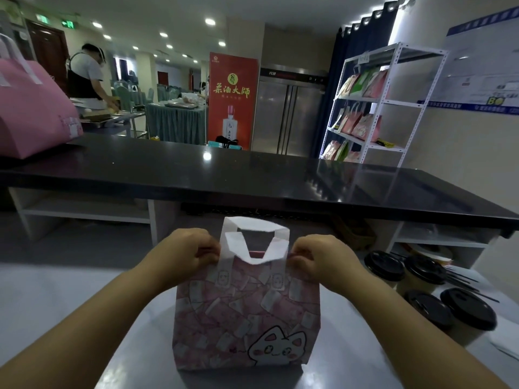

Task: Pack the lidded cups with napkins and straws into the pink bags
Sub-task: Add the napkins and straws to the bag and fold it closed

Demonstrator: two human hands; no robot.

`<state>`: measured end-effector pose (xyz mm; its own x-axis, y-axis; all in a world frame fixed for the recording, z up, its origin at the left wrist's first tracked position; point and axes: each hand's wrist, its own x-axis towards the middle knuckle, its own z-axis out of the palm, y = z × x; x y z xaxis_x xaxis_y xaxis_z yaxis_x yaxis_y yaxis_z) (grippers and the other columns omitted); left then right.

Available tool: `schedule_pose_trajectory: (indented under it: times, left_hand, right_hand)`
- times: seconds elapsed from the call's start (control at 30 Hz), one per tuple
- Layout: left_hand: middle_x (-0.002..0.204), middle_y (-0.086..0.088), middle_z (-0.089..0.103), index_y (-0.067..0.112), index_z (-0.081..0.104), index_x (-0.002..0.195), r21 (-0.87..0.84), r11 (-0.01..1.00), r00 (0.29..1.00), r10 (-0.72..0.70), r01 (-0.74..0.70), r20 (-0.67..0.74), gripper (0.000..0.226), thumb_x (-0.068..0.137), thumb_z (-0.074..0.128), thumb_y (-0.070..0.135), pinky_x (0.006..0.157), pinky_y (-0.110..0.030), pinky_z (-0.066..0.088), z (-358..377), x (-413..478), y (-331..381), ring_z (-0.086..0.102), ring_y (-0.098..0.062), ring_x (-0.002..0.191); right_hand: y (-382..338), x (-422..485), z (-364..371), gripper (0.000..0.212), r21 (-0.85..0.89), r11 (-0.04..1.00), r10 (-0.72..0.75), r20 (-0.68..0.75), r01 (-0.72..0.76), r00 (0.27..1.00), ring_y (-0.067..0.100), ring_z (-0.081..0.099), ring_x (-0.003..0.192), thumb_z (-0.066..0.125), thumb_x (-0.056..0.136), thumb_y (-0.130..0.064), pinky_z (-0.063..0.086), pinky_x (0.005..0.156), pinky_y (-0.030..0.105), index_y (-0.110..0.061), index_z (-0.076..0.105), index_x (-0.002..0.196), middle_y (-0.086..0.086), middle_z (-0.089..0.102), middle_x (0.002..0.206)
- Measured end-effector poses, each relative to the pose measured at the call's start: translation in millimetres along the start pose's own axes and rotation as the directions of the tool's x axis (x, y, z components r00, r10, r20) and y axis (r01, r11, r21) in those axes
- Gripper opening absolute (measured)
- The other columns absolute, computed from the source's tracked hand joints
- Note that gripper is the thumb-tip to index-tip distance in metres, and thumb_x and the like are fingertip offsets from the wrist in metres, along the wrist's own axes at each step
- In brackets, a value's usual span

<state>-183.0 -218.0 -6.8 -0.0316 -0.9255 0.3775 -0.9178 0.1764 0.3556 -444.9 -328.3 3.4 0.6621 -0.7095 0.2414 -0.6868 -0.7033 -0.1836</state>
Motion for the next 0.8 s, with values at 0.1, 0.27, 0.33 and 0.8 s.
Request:
schedule_pose_trajectory:
  times: [0.1,0.27,0.33,0.8]
  left_hand:
    - [0.078,0.016,0.056,0.023,0.069,0.086,0.007,0.998,0.998,-0.056,0.056,-0.023,0.009,0.081,0.066,0.03,0.067,-0.012,0.044,-6,-7,-7,0.055,-0.003,0.074]
    - [0.079,0.02,0.059,0.025,0.071,0.091,-0.036,0.993,0.99,-0.113,0.11,-0.081,0.014,0.082,0.066,0.017,0.064,-0.01,0.043,-19,-12,-14,0.058,0.0,0.076]
    - [0.081,0.022,0.06,0.028,0.07,0.093,-0.067,0.989,0.984,-0.14,0.134,-0.111,0.02,0.081,0.066,0.012,0.064,-0.009,0.043,-28,-13,-17,0.059,0.003,0.078]
    - [0.078,0.032,0.067,0.042,0.07,0.079,-0.184,0.975,0.869,-0.199,0.128,-0.453,0.025,0.058,0.071,0.028,0.067,-0.003,0.046,-162,-20,-39,0.065,0.004,0.074]
  right_hand:
    - [1,0,2,0.02,-0.033,0.999,0.03,-0.013,-0.031,0.999,0.012,0.056,0.076,0.056,0.089,-0.045,0.053,0.068,0.034,-0.026,0.063,0.088,-0.009,0.062,0.084]
    - [-1,12,0,0.004,0.153,0.988,0.001,-0.018,0.002,1.0,0.008,0.058,0.076,0.06,0.089,-0.026,0.055,0.071,0.036,-0.025,0.062,0.086,-0.012,0.061,0.081]
    - [-3,21,-7,0.003,0.221,0.975,-0.025,-0.046,0.034,0.999,0.008,0.059,0.077,0.062,0.089,-0.022,0.055,0.072,0.036,-0.024,0.063,0.087,-0.011,0.063,0.082]
    - [-75,135,-77,0.008,0.335,0.838,-0.326,-0.325,0.43,0.888,0.003,0.063,0.079,0.066,0.086,-0.015,0.056,0.071,0.024,-0.02,0.067,0.092,-0.013,0.064,0.083]
